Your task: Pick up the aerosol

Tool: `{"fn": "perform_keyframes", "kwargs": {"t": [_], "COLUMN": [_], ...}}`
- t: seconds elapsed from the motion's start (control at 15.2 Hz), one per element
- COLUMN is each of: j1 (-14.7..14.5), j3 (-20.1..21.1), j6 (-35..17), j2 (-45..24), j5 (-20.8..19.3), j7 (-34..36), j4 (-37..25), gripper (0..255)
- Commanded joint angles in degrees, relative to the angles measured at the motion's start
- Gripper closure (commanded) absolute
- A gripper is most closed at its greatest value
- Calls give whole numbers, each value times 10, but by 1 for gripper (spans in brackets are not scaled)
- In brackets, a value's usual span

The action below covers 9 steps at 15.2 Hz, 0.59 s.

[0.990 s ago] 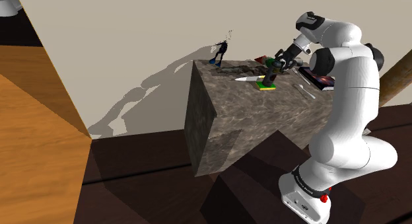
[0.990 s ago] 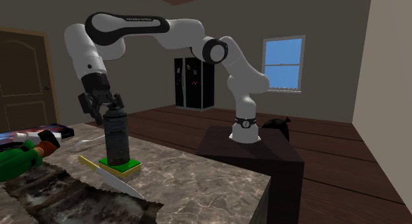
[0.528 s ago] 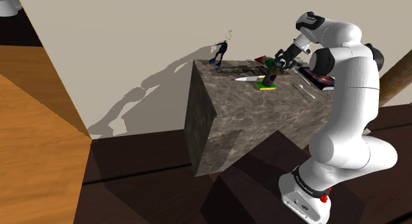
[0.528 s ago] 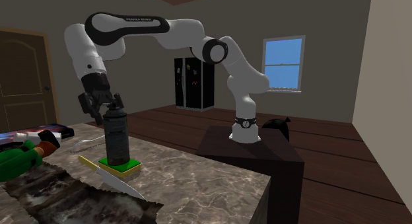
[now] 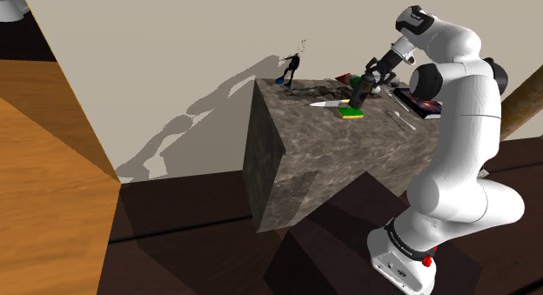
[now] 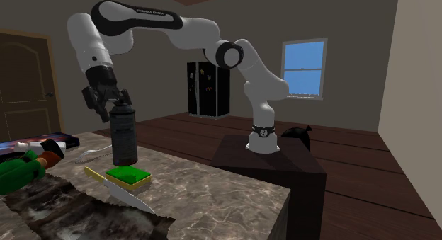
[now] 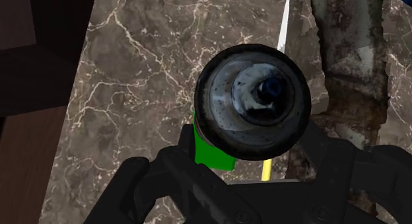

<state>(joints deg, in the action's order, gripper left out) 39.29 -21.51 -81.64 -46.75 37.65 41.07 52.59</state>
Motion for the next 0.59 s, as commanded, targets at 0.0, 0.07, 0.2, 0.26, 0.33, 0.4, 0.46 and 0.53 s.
{"fn": "perform_keyframes", "kwargs": {"t": [0.0, 0.07, 0.2, 0.26, 0.33, 0.4, 0.46, 0.53], "j1": [5, 8, 14, 18, 22, 26, 27, 27], "j3": [1, 2, 4, 5, 7, 9, 9, 9], "j6": [16, 23, 40, 49, 58, 68, 70, 70], "j2": [-3, -5, -10, -13, -18, -23, -24, -24], "j5": [1, 1, 3, 4, 5, 6, 7, 6], "j7": [8, 12, 21, 26, 31, 37, 38, 38], "j4": [-22, -33, -58, -72, -87, -105, -108, -107], "gripper": [255, 255, 255, 255, 255, 255, 255, 255]}}
